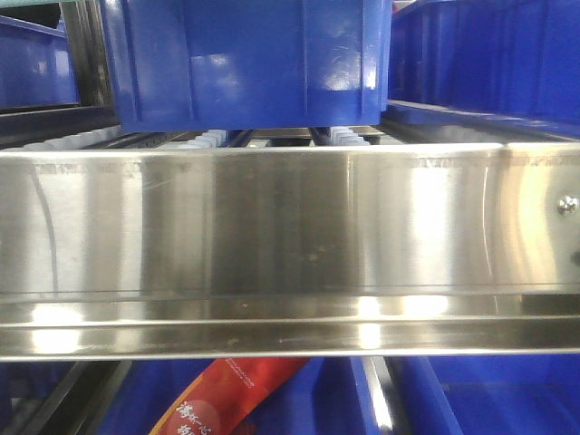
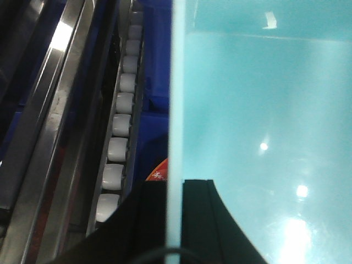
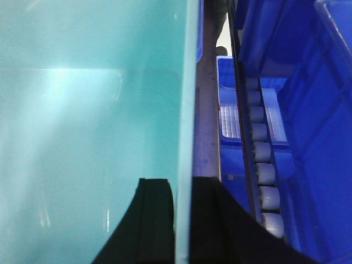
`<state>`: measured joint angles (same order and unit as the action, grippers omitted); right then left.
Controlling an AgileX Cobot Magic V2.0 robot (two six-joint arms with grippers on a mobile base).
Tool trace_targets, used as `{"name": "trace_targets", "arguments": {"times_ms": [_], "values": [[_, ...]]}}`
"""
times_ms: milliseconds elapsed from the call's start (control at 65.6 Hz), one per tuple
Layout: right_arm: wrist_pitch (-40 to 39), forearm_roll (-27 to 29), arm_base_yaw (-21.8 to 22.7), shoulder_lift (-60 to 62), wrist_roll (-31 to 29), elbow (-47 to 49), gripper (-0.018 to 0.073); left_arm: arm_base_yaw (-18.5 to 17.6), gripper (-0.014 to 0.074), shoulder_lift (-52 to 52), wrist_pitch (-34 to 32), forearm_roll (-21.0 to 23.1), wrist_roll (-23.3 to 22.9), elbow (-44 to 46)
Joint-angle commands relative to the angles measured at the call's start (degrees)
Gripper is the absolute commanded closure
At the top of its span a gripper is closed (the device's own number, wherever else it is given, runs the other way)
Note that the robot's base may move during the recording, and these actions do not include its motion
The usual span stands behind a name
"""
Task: Fetch blue bin and place on conveyor start
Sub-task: 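Lift the teal bin with both grippers and pull it off the shelf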
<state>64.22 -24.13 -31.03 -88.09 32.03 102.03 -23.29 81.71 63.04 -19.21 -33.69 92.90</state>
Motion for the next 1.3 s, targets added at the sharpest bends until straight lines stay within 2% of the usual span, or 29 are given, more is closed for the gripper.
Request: {"name": "trace_targets", "arguments": {"times_ms": [0,442,701,854,991,1189,1280], "values": [[-2.11,-0.81,-0.18,0.73,-0.6,0.12,0.0713,-0.58,0.0707,-0.71,-2.08,-0.56,0.59,0.44],[-2.23,-0.81,-0.18,0.73,-0.6,0.12,0.0713,-0.58,0.0707,-0.71,-2.5,-0.92,0.59,0.44],[-5.66,-0.81,-0.18,0.73,-0.6,0.12,0.0713,-0.58,0.0707,-0.71,-2.5,-0.92,0.59,0.44],[-4.22,-0.81,-0.18,0.73,-0.6,0.12,0.0713,-0.58,0.0707,-0.71,-2.5,-0.92,0.59,0.44],[-1.15,0.87,-0.18,0.73,-0.6,0.12,0.0713,-0.58,0.0707,-0.71,-2.5,-0.92,0.59,0.44],[0.26,6.59,-0.18,0.73,-0.6,0.12,0.0713,-0.58,0.0707,-0.71,-2.5,-0.92,0.59,0.44],[0.26,7.26,-0.18,0.73,-0.6,0.12,0.0713,-0.58,0.0707,-0.71,-2.5,-0.92,0.59,0.44]]}}
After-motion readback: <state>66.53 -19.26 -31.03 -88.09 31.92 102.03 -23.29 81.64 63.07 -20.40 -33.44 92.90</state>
